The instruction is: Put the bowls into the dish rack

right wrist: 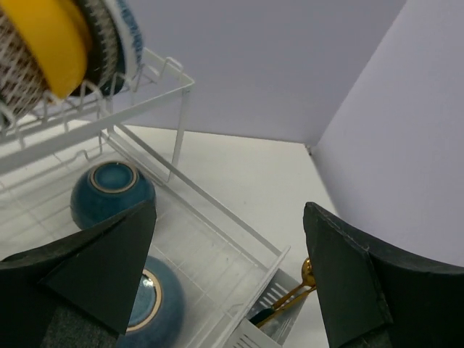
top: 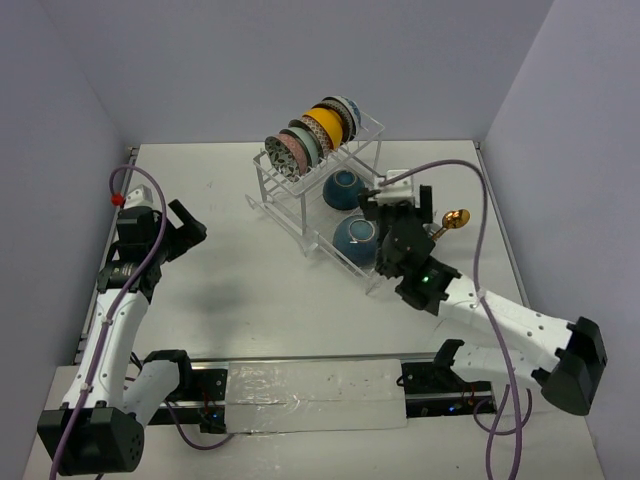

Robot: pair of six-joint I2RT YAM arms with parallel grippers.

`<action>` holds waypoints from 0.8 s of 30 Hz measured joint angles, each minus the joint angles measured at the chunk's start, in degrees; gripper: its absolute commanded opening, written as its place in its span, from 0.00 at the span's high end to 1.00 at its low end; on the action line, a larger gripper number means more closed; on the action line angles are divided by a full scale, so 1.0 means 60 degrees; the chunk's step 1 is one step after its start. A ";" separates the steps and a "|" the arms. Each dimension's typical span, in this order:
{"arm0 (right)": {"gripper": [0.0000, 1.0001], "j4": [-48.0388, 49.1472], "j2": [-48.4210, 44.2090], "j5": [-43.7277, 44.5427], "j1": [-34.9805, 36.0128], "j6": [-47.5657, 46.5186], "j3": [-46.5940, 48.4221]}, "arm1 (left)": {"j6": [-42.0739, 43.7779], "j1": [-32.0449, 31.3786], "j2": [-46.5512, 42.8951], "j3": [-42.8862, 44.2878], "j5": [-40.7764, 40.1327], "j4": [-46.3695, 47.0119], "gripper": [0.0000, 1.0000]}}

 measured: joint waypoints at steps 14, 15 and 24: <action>0.00 -0.6353 -0.1974 -0.3850 -0.4736 0.5333 0.3045 | 0.0076 0.0004 0.0259 0.2244 -0.0168 -0.0634 0.01; 0.00 -0.6557 -0.2149 -0.4080 -0.5045 0.5526 0.3246 | 0.0138 0.0004 0.0262 0.2568 -0.0226 -0.0667 0.01; 0.00 -0.7701 -0.4291 -0.4543 -0.5818 0.6298 0.3898 | 0.0739 0.0004 0.0146 0.5271 -0.1220 -0.1515 0.01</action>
